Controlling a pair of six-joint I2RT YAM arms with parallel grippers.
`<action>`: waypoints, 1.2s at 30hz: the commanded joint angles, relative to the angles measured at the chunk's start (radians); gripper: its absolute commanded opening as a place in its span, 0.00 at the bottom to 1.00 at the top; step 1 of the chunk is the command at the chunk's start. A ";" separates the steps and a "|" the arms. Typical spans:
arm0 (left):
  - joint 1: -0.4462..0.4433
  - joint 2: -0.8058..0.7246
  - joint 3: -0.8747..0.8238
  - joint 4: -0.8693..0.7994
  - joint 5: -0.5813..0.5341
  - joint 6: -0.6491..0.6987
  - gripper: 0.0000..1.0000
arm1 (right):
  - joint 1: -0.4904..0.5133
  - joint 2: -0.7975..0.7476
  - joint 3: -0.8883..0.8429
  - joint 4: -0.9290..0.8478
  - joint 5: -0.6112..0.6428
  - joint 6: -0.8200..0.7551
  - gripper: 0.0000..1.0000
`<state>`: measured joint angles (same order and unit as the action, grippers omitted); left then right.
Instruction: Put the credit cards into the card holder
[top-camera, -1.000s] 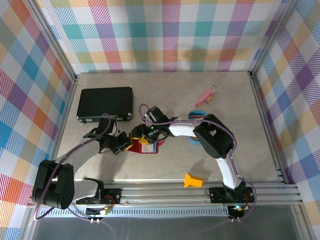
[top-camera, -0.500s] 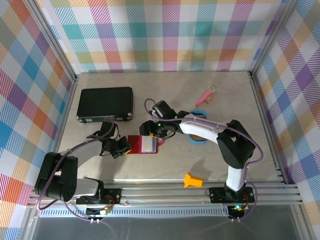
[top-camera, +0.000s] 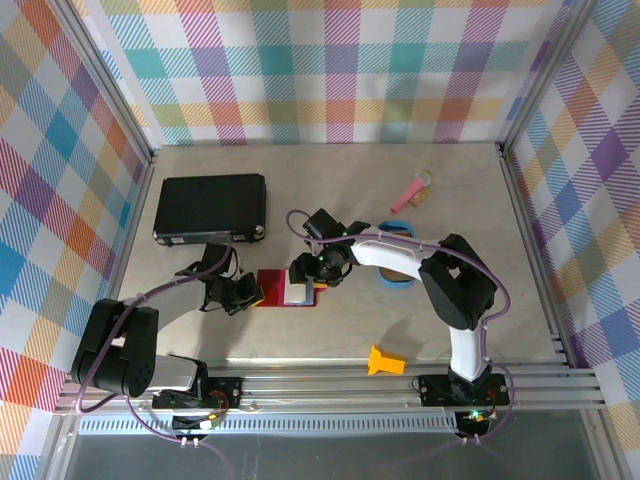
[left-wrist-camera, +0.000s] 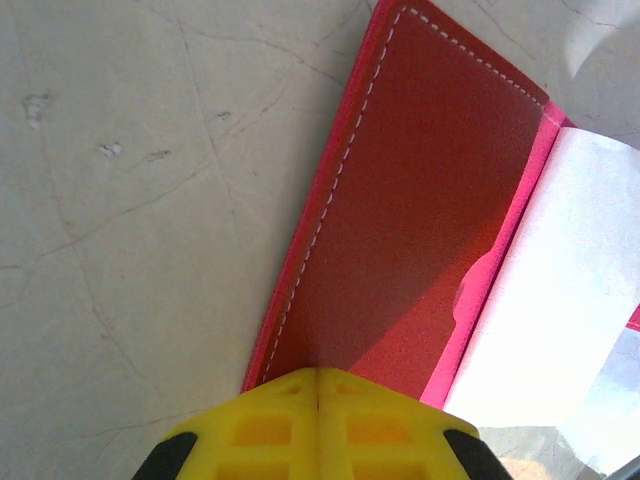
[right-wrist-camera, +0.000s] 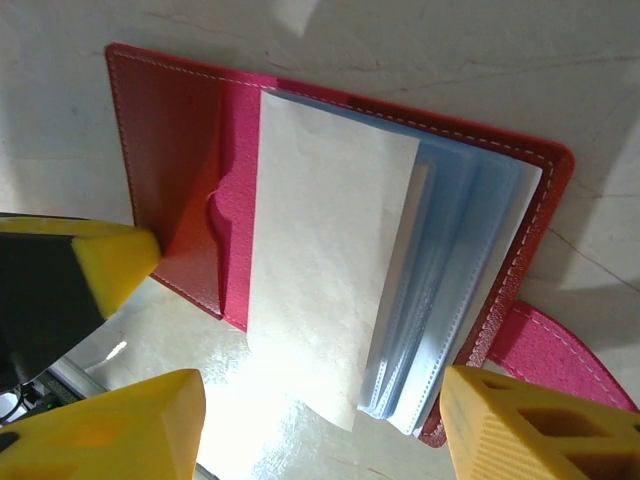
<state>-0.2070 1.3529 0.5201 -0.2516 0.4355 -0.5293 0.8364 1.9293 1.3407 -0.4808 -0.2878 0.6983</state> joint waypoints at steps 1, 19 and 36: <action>0.011 0.017 -0.027 -0.013 -0.040 0.024 0.06 | -0.007 0.030 0.047 -0.013 -0.046 0.006 0.63; 0.011 0.031 -0.031 0.001 -0.032 0.025 0.08 | -0.007 0.097 0.085 -0.017 -0.046 0.062 0.63; 0.011 0.037 -0.035 0.011 -0.024 0.026 0.08 | -0.003 0.114 0.075 0.086 -0.140 0.076 0.62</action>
<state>-0.2066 1.3540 0.5144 -0.2394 0.4374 -0.5255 0.8318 2.0342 1.3991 -0.4385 -0.3794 0.7628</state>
